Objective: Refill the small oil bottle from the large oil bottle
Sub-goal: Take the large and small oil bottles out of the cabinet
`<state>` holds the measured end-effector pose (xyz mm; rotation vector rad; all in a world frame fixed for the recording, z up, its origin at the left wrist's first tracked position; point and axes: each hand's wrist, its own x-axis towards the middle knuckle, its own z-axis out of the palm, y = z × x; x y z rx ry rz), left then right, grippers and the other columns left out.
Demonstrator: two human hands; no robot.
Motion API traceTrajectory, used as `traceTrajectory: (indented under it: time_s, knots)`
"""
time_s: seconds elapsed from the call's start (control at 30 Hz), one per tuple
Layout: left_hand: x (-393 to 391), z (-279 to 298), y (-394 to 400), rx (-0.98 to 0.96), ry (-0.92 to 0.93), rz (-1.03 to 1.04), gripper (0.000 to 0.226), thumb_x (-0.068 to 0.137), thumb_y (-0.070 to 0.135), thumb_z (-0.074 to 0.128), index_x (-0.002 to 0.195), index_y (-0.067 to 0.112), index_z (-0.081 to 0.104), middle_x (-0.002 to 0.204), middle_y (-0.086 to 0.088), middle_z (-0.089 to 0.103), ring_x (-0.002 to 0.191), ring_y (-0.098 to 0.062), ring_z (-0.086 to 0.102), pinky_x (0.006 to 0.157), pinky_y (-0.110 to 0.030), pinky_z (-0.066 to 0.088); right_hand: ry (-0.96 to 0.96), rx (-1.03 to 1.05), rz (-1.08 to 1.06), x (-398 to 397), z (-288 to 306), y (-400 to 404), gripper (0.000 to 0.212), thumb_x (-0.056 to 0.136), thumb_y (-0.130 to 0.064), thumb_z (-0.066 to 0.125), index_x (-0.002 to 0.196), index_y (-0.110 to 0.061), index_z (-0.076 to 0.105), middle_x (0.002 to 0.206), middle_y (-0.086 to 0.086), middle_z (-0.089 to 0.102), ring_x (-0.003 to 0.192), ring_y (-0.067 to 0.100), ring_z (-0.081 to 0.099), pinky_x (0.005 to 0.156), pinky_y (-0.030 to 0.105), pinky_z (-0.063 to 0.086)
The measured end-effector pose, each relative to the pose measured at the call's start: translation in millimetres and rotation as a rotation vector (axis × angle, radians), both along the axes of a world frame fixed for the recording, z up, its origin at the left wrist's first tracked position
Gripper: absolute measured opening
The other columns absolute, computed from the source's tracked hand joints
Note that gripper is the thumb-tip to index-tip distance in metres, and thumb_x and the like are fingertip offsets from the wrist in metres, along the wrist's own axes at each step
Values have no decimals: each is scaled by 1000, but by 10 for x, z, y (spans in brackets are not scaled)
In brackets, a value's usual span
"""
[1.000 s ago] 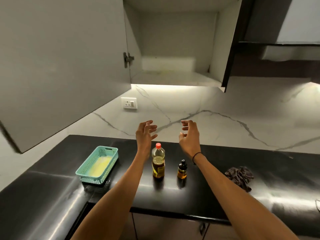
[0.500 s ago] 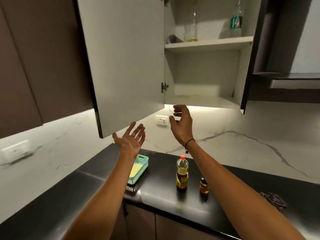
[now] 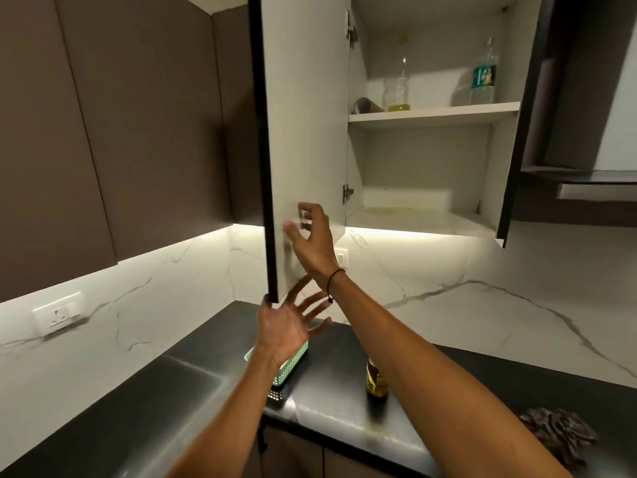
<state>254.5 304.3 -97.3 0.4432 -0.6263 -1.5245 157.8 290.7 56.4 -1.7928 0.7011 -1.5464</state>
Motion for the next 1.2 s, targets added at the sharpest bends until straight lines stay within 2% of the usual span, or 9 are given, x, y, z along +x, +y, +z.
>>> traceTrajectory:
  time_s: [0.17, 0.3, 0.43, 0.57, 0.63, 0.7, 0.83, 0.97, 1.2]
  knots:
    - [-572, -63, -213, -115, -38, -144, 65, 81, 46, 76, 140, 19, 68, 131, -21, 69, 117, -40, 71, 95, -55, 57, -164, 18, -104, -516, -41, -102, 25, 104, -17, 55, 129, -13, 57, 131, 5, 61, 114, 21, 60, 76, 22, 60]
    - [-1219, -73, -475, -160, -44, -226, 73, 79, 35, 88, 144, 14, 65, 140, -25, 66, 123, -41, 68, 101, -57, 56, -126, -5, -123, -1236, -78, -254, 21, 108, -16, 47, 119, -7, 62, 120, 8, 66, 113, 25, 63, 94, 45, 58]
    - [-1968, 65, -672, -114, -126, -146, 56, 79, 19, 87, 130, 10, 68, 121, -18, 74, 104, -28, 77, 80, -41, 64, -232, 71, -203, -2050, -109, -430, 34, 109, -29, 41, 96, -3, 60, 91, 8, 63, 82, 14, 60, 77, 33, 52]
    - [-2670, 278, -991, 11, -292, -10, 23, 98, -6, 62, 115, 6, 72, 98, -14, 78, 79, -16, 78, 69, -26, 63, -164, -13, -451, -2687, -205, -654, 37, 108, -42, 44, 110, -8, 58, 100, 10, 64, 91, 17, 60, 82, 34, 52]
    - [-2947, 406, -1132, 85, -370, 62, 13, 94, -5, 71, 101, 4, 78, 86, -12, 79, 66, -16, 75, 64, -26, 63, -111, 23, -551, -2907, -245, -817, 17, 106, -33, 52, 121, -23, 53, 117, 4, 65, 106, 20, 63, 94, 41, 57]
    - [-3115, 492, -1295, 152, -573, 206, 6, 88, 11, 85, 84, 12, 81, 77, -9, 79, 63, -19, 75, 66, -33, 67, -88, 101, -619, -3083, -245, -1022, 31, 105, -26, 55, 135, -20, 50, 133, 7, 62, 120, 28, 60, 105, 51, 52]
    - [-3082, 628, -1628, 51, -1203, 525, 29, 82, 53, 87, 88, 24, 81, 97, 2, 81, 98, -25, 75, 91, -40, 59, -30, 172, -715, -3331, -181, -1422, 49, 103, -21, 60, 149, -10, 45, 143, 15, 58, 130, 34, 57, 110, 52, 48]
    - [-2741, 769, -2043, -117, -1370, 757, 42, 80, 49, 89, 108, 23, 72, 119, -2, 72, 118, -29, 65, 92, -42, 53, -52, 220, -775, -3505, -130, -1773, 50, 101, -19, 63, 148, -7, 49, 141, 17, 60, 129, 35, 57, 111, 47, 47]
    - [-2253, 1028, -2777, -388, -1738, 981, 106, 72, 49, 94, 158, 23, 38, 169, -18, 26, 156, -40, 27, 118, -58, 39, -58, 317, -958, -3668, -99, -2368, 54, 94, -39, 72, 140, -11, 60, 137, 17, 63, 129, 37, 57, 108, 46, 48]
